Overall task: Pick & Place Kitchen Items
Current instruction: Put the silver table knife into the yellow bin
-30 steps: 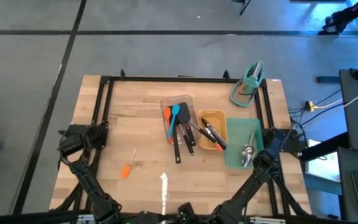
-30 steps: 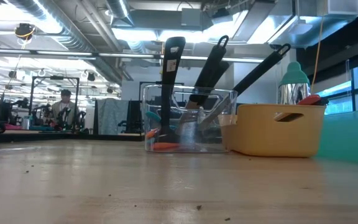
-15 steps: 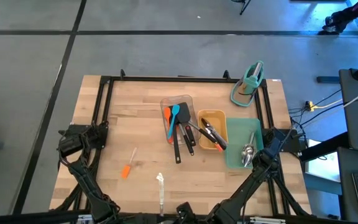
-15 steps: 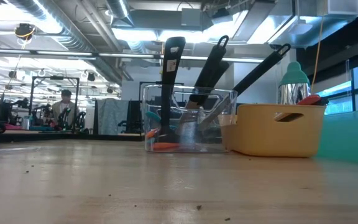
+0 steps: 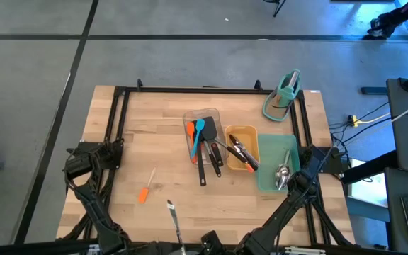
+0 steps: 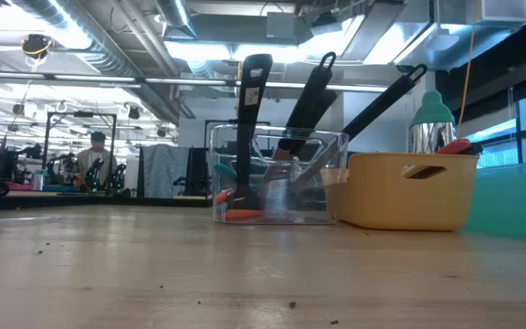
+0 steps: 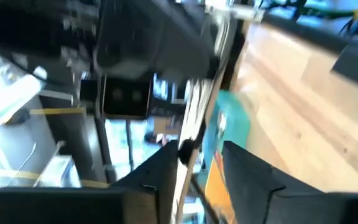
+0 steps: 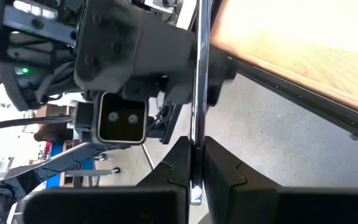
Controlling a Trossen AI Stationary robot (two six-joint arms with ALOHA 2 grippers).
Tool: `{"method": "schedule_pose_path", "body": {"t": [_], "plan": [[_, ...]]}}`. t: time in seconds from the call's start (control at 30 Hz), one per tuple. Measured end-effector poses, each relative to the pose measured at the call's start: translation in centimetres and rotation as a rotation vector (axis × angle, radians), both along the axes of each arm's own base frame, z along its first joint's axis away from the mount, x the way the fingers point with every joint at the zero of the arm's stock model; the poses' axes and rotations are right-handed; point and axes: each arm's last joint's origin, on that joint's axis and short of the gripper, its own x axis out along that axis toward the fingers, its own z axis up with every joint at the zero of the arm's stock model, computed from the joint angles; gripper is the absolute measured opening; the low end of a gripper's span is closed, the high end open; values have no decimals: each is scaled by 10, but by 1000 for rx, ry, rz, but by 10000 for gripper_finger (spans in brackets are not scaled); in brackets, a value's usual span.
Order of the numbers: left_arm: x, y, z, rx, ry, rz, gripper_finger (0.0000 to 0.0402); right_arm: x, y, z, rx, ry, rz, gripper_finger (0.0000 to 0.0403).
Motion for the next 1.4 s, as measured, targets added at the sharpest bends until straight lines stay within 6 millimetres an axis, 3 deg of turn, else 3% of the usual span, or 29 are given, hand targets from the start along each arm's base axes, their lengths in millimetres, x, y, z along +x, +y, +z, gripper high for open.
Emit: {"method": "schedule_pose_path", "body": {"t": [0.23,0.47,0.67,0.83,0.9,1.0,1.13,1.2,1.3,1.4], "plan": [[-2,4,-1,-155,-111,139,166,0,0,1,-3,-6,1,20],[-11,0,2,-378,-193,137,170,-3,1,-1,-24,13,5,20],[-25,-8,3,-394,-196,107,170,-7,4,-2,-48,20,18,19],[-45,-21,10,-472,-208,52,170,-17,7,10,-108,-19,12,19],[-52,-28,15,-585,-213,-7,170,-23,7,22,-142,-47,6,19],[-57,-39,19,-829,-118,-249,171,-32,7,36,-203,-84,3,19],[-40,-47,20,-1184,191,-662,171,-42,6,52,-277,-124,1,19],[-22,-46,15,-1335,282,-771,171,-43,5,57,-305,-134,9,19],[5,-39,-2,-1522,190,-773,168,-45,5,60,-357,-140,29,19],[33,-23,-37,-1665,-32,-585,154,-47,6,61,-399,-144,49,19]]}}
